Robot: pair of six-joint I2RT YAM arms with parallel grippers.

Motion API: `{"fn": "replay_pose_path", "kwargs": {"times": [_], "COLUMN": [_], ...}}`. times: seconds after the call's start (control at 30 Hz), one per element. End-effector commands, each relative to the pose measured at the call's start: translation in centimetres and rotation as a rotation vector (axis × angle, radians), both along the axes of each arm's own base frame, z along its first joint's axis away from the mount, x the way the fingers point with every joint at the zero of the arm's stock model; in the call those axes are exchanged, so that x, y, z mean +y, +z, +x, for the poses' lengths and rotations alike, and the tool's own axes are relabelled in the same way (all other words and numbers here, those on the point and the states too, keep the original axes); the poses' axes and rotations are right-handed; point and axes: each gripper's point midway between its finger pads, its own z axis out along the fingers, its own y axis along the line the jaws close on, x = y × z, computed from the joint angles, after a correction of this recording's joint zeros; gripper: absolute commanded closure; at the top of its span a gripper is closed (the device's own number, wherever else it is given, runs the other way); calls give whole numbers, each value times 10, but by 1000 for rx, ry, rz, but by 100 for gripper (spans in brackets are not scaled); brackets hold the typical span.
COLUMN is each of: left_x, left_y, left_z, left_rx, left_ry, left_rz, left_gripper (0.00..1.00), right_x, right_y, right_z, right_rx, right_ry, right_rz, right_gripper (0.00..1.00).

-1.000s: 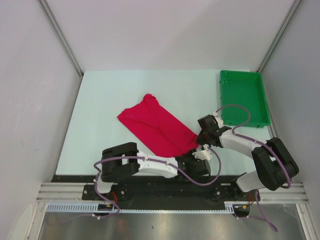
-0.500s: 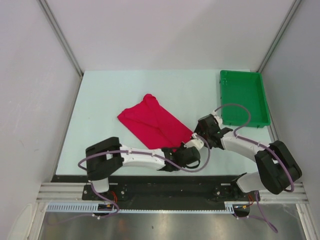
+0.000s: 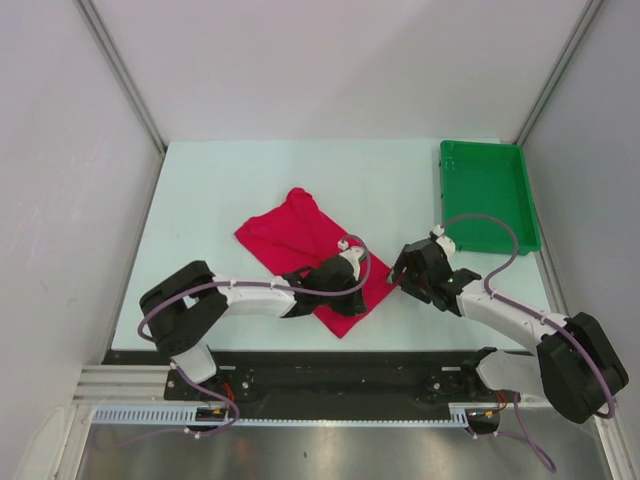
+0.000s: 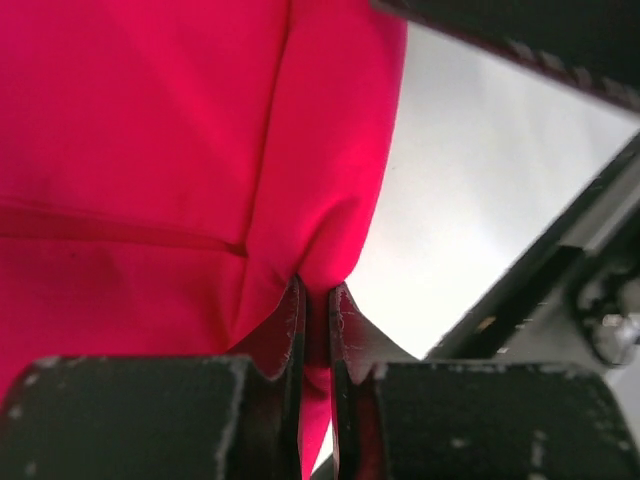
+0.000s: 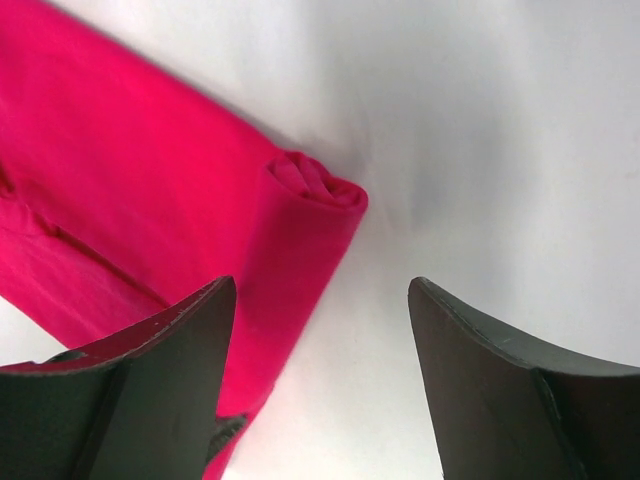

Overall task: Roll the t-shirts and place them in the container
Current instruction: Roll the T-shirt to the center of the board.

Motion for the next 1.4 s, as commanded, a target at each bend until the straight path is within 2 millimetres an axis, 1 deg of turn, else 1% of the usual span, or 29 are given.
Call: {"fn": "replay_pose_path", "kwargs": {"times": [0.0,0.03,0.1,0.2,0.23,0.4,0.5,0.57,0.6,0.67,0.7,0.73,0.77,0.8,0.83,0.87,0.9,0.93,0.97,1.0,1.03,1.07,1.1,1.13,1.17,1.2,1.23,1.3,1.37], "left_x": [-9,-1,2,5,6,10,16,19,21,23,25,26,27,29,31,33,32,35,38,34,35,40,35,30,35,36,31,28,25], "left_y": [9,2,-3,-8,-9,-16,-20,-21,-22,-23,-24,-25,-26,-26,-26,-26,-18,-16,-12,4,7,9,23,32,33,43,46,53,52], "left_z": [-19,-17,-17,-13,-10,-5,-3,-1,0,3,3,4,5,7,9,11,14,13,19,25,22,29,35,30,30,41,34,33,30], "left_rx": [220,248,276,278,280,285,291,290,288,274,274,268,255,248,232,210,183,166,112,63,42,-24,-80,-132,-171,-244,-287,-378,-441], "left_ry": [2,25,33,44,51,57,67,74,74,77,80,82,75,76,80,73,67,63,58,52,37,43,42,23,12,54,34,35,14], "left_rz": [-199,-198,-207,-188,-183,-153,-139,-134,-129,-117,-106,-100,-86,-70,-58,-47,-54,-33,-12,-23,5,63,69,88,146,179,202,257,307], "left_gripper": [97,97,97,97,97,97,97,97,97,97,97,97,97,96,94,89,75,66,58,49,46,45,40,38,35,33,32,31,31], "right_x": [5,5,7,12,11,18,19,24,24,28,28,29,29,30,31,27,31,30,25,26,27,26,27,27,25,26,26,27,28], "right_y": [11,12,10,13,9,8,2,5,-3,-5,-13,-15,-18,-18,-19,-24,-18,-22,-27,-28,-28,-31,-32,-32,-36,-38,-40,-42,-41], "right_z": [3,3,0,1,0,8,14,24,24,28,28,29,28,31,31,27,33,33,28,28,30,27,27,28,26,25,24,24,24], "right_rx": [-77,-87,-96,-132,-132,-156,-160,-187,-166,-150,-126,-114,-100,-89,-76,-36,-42,-17,19,30,38,56,64,69,89,99,108,124,126], "right_ry": [-30,-31,-26,-22,-23,-21,-17,-17,-15,-8,-7,-6,-7,-6,-5,-2,9,10,11,22,25,30,35,41,40,46,49,55,59], "right_rz": [32,30,39,55,52,62,51,79,70,79,67,70,64,61,58,25,15,-13,-43,-57,-64,-76,-78,-85,-99,-98,-105,-108,-108], "right_gripper": [26,27,28,29,30,32,37,41,43,46,48,50,54,65,70,73,75,76,76,77,77,78,79,80,80,81,81,81,82]}}
